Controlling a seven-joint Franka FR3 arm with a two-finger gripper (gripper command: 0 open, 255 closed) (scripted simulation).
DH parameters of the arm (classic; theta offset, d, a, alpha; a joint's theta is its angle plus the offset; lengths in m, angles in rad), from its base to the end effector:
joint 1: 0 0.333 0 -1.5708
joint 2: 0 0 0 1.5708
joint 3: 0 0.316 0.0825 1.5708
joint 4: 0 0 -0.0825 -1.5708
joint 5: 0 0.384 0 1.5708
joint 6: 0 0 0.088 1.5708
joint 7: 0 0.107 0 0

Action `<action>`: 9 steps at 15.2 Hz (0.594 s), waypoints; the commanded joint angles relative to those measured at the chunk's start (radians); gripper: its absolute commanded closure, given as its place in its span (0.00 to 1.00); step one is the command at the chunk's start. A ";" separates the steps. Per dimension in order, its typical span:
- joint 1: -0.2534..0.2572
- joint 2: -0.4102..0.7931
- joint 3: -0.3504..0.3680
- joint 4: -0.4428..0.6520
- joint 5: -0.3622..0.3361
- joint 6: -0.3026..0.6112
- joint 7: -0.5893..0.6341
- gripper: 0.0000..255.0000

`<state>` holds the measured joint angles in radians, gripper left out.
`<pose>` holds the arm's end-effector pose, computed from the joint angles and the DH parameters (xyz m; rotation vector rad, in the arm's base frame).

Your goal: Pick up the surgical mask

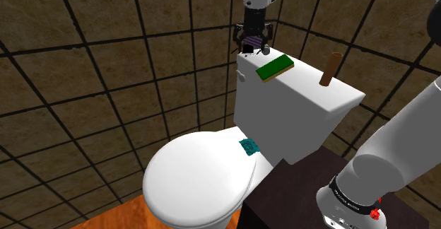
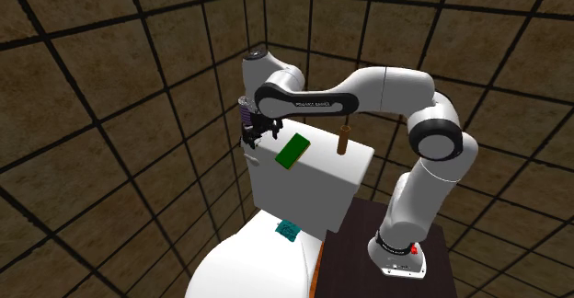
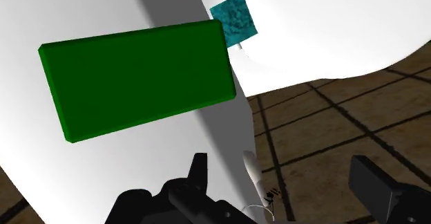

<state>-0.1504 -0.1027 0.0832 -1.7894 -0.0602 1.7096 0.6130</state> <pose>0.5297 -0.0394 0.5884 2.9086 -1.0172 0.0617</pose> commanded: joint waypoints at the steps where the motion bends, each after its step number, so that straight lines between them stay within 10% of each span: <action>1: -0.013 0.083 -0.004 0.086 -0.014 -0.015 0.091 0.00; 9: -0.052 0.400 -0.068 0.474 -0.037 -0.130 0.385 0.00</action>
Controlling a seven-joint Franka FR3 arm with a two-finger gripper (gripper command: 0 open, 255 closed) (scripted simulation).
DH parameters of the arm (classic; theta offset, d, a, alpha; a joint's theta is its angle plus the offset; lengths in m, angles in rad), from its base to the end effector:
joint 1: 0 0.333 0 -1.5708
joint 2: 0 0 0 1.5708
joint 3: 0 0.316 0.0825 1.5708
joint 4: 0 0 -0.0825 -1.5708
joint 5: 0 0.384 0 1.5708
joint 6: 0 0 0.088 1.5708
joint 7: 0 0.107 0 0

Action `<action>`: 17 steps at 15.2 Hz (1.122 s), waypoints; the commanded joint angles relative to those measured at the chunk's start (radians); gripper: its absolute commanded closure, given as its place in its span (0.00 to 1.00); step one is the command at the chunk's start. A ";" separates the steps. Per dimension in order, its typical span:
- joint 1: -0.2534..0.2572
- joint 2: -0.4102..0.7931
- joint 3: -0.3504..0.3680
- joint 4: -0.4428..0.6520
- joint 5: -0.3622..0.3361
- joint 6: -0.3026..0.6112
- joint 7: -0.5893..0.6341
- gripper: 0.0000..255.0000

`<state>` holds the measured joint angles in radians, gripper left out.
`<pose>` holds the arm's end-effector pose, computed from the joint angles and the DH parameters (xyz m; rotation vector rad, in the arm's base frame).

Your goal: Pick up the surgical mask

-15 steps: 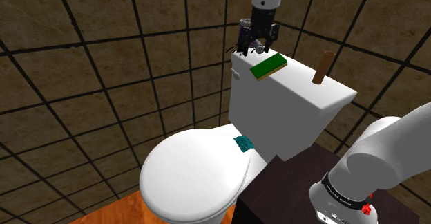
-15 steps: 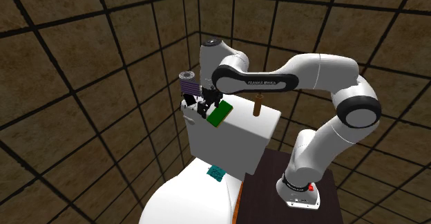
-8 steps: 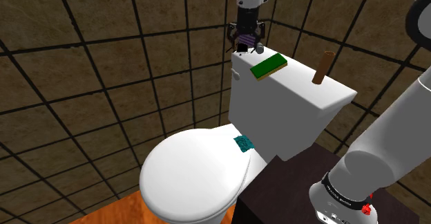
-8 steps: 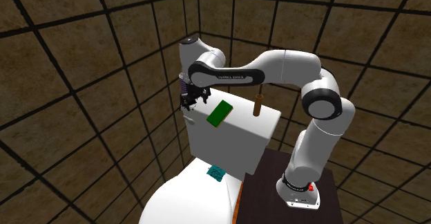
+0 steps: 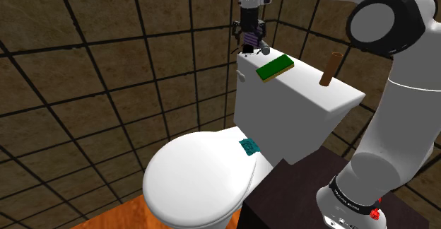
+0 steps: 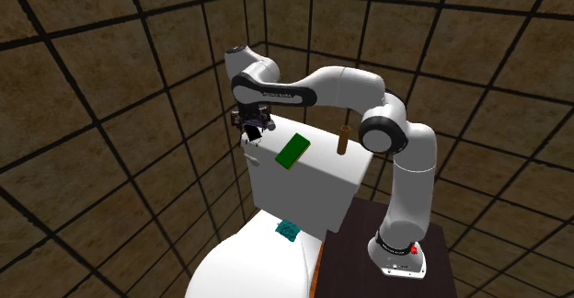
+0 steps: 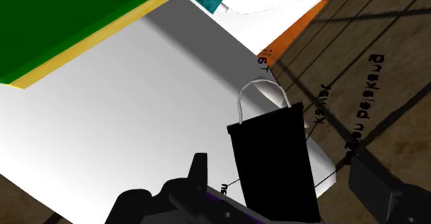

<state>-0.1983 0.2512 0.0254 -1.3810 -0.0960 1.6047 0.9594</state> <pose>0.6203 -0.1205 0.5684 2.5759 -1.6301 0.0137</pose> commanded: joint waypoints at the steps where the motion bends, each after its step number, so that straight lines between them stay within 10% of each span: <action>1: -0.011 0.086 -0.021 0.120 0.001 -0.045 0.071 0.00; 11: -0.013 0.072 -0.023 -0.004 0.001 0.064 0.086 0.00; 12: -0.013 0.074 -0.023 0.000 0.001 0.062 0.085 1.00; 17: -0.013 0.075 -0.023 0.001 0.001 0.062 0.085 1.00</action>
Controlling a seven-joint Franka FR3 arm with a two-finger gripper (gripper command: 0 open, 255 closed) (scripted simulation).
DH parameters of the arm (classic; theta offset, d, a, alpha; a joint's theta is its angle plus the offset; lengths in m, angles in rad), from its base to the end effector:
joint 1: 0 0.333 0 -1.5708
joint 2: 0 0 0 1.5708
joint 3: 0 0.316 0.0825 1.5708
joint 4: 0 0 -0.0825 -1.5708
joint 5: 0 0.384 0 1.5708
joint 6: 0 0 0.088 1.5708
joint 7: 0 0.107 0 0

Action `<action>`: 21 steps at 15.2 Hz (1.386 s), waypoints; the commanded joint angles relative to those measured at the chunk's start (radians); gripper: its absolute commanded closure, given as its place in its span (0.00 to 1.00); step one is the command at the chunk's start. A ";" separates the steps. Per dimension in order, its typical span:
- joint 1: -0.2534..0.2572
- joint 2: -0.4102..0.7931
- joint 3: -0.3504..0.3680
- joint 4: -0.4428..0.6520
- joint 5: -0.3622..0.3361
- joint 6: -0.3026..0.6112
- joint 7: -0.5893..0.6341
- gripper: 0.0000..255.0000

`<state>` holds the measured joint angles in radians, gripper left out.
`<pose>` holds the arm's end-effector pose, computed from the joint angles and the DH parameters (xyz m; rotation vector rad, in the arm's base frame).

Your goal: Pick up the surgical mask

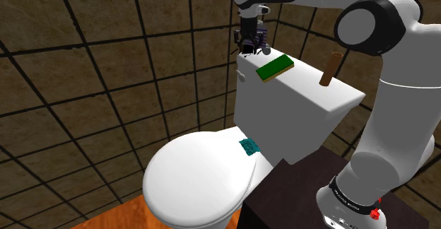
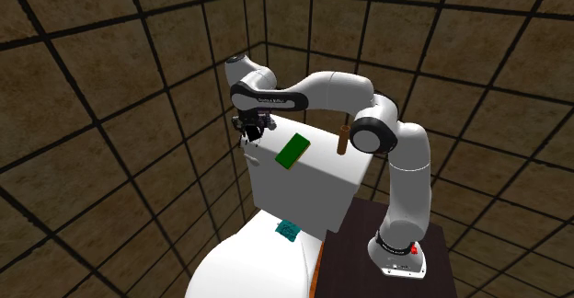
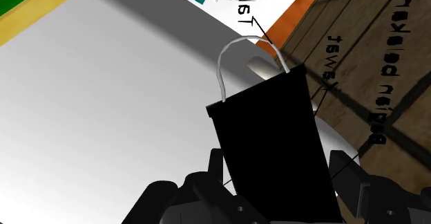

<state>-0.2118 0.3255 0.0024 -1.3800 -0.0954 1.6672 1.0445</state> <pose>0.6384 -0.1455 0.5264 2.4717 -1.7702 0.0048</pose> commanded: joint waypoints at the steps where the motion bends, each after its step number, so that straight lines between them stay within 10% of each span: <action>1: 0.000 0.000 0.000 0.000 0.000 0.000 0.000 1.00; 21: 0.004 0.066 0.000 0.305 0.000 -0.239 -0.019 1.00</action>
